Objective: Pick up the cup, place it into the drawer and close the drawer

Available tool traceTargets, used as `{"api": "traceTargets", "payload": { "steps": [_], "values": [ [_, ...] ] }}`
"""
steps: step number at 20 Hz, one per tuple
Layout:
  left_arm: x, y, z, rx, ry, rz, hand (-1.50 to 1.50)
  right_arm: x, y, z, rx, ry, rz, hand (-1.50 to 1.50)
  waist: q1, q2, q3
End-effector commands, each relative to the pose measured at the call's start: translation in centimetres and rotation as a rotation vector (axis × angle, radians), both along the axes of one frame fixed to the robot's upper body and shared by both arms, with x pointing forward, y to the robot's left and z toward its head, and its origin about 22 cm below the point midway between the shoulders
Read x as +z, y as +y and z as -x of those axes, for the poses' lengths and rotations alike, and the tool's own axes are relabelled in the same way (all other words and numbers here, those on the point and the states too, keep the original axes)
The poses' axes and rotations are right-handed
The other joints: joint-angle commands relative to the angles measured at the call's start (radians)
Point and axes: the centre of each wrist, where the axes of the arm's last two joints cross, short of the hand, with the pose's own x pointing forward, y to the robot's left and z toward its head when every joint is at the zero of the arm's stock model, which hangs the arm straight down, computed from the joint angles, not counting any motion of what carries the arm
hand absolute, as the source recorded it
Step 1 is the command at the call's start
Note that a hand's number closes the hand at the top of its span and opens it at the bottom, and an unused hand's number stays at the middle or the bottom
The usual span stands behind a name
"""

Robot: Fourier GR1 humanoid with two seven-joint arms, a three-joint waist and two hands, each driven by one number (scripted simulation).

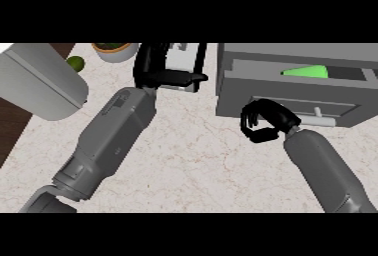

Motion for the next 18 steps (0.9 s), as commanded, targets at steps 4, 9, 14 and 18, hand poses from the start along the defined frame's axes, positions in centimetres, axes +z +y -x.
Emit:
{"api": "traceTargets", "payload": {
  "steps": [4,9,14,18],
  "values": [
    [-0.5,2.7,0.5,-0.035,-0.010,0.010,-1.50,3.3,-3.2,-4.3,-0.137,-0.133,-0.102,1.50,0.053,0.016,0.004],
    [-1.0,4.8,0.8,-0.054,-0.008,0.001,-1.50,7.0,-5.0,-6.3,-0.260,-0.203,-0.145,1.50,0.077,0.029,0.004],
    [-1.5,5.6,1.2,-0.070,0.001,0.010,-1.50,9.1,-6.9,-6.7,-0.290,-0.195,-0.177,1.50,0.097,0.034,0.003],
    [-1.2,5.6,1.2,-0.090,-0.001,-0.001,-1.50,11.0,-8.1,-6.9,-0.271,-0.205,-0.204,1.50,0.105,0.033,0.003]
  ]
}}
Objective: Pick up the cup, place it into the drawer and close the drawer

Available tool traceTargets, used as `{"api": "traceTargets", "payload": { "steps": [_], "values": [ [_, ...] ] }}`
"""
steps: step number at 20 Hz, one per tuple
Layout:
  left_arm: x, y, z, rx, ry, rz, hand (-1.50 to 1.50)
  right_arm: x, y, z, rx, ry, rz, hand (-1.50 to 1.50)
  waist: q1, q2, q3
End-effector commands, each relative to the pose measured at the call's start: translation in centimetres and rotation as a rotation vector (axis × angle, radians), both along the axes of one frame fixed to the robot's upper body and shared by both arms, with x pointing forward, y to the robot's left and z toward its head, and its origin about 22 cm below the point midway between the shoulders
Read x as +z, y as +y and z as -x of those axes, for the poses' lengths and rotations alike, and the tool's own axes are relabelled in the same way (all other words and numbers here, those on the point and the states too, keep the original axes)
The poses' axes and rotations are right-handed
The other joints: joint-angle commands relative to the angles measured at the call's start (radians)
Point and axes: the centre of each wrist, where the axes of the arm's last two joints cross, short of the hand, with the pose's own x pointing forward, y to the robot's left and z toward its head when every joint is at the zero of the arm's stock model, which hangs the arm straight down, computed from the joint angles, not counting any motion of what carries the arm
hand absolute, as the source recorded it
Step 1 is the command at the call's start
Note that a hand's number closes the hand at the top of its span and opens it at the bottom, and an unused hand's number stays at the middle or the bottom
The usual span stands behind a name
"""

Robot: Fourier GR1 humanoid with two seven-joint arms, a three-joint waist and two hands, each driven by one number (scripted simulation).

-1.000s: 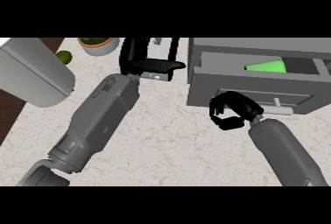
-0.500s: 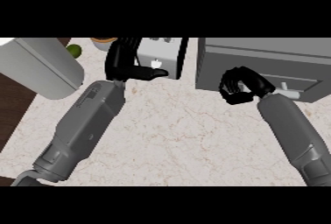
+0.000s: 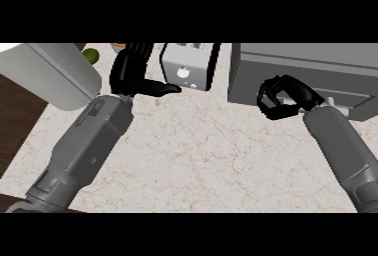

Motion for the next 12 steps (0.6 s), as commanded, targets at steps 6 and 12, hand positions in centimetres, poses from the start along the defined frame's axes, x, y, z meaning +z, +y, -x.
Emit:
{"api": "traceTargets", "payload": {
  "steps": [6,12],
  "values": [
    [-0.9,0.8,0.6,-0.028,0.011,0.019,-1.50,9.2,-4.1,-2.9,-0.175,-0.180,0.001,1.50,0.051,0.023,-0.009],
    [-0.7,1.6,0.7,-0.042,0.006,0.010,-1.50,9.9,-5.0,-2.6,-0.167,-0.168,-0.023,1.50,0.062,0.020,-0.009]
  ]
}}
